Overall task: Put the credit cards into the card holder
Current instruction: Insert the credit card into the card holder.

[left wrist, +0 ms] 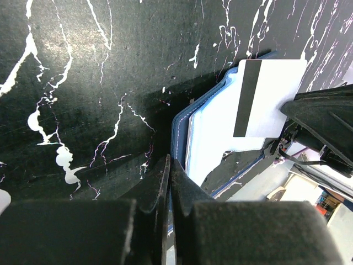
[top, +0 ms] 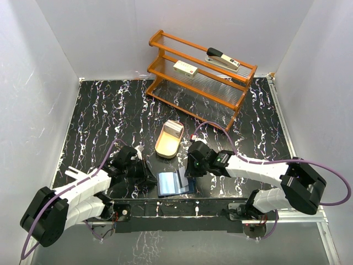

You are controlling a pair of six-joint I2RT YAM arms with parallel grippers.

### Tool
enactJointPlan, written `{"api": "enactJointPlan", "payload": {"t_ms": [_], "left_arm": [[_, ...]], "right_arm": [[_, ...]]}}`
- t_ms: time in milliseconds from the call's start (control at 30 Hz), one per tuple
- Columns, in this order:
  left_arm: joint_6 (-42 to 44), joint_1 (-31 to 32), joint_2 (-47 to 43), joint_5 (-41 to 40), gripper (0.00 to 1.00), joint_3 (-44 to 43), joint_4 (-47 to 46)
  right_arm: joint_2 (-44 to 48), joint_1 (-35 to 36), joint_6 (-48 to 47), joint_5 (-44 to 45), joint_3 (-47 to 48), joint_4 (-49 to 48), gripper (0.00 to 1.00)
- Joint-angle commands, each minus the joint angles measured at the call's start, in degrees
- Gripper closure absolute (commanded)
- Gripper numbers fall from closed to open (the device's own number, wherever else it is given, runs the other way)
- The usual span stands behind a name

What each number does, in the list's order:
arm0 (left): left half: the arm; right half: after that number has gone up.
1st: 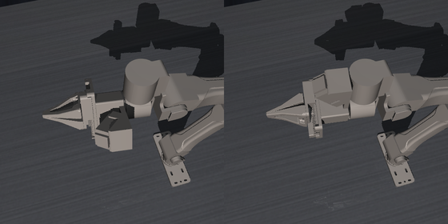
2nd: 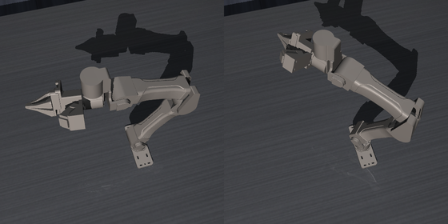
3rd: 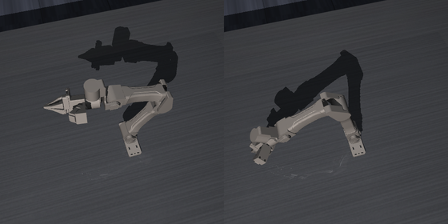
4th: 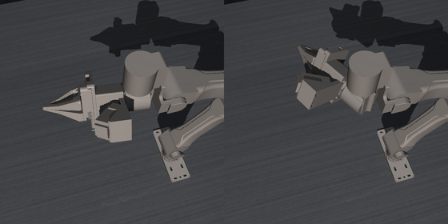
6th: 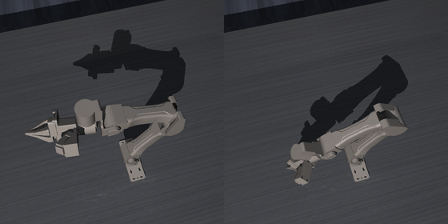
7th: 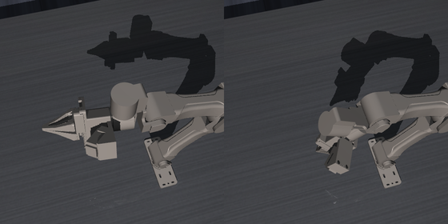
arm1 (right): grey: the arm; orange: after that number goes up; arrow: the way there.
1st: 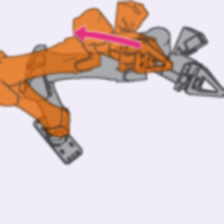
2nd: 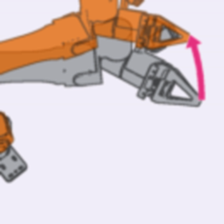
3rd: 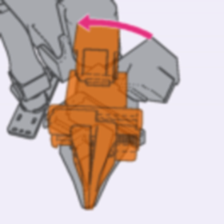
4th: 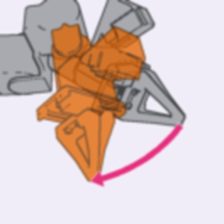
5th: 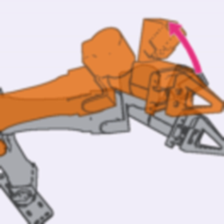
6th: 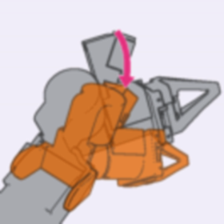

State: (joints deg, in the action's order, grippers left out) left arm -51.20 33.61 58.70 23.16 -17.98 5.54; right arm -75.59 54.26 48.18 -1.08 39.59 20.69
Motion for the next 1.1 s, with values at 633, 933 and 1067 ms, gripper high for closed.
{"api": "enactJointPlan", "payload": {"t_ms": [633,933,1067], "left_arm": [[-4.2,0.2,0.8,2.7,0.76,2.5,-5.3],[-7.2,0.2,-1.3,1.4,1.0,5.1,-6.2],[-6.1,0.2,-0.8,0.7,1.0,5.0,-4.8]], "right_arm": [[2.8,-0.2,3.9,-2.5,-5.9,-10.4,1.0],[4.4,-0.2,3.8,-3.5,-4.6,-9.4,1.0],[7.4,-0.2,5.3,-4.1,-4.4,-9.7,1.0]]}}
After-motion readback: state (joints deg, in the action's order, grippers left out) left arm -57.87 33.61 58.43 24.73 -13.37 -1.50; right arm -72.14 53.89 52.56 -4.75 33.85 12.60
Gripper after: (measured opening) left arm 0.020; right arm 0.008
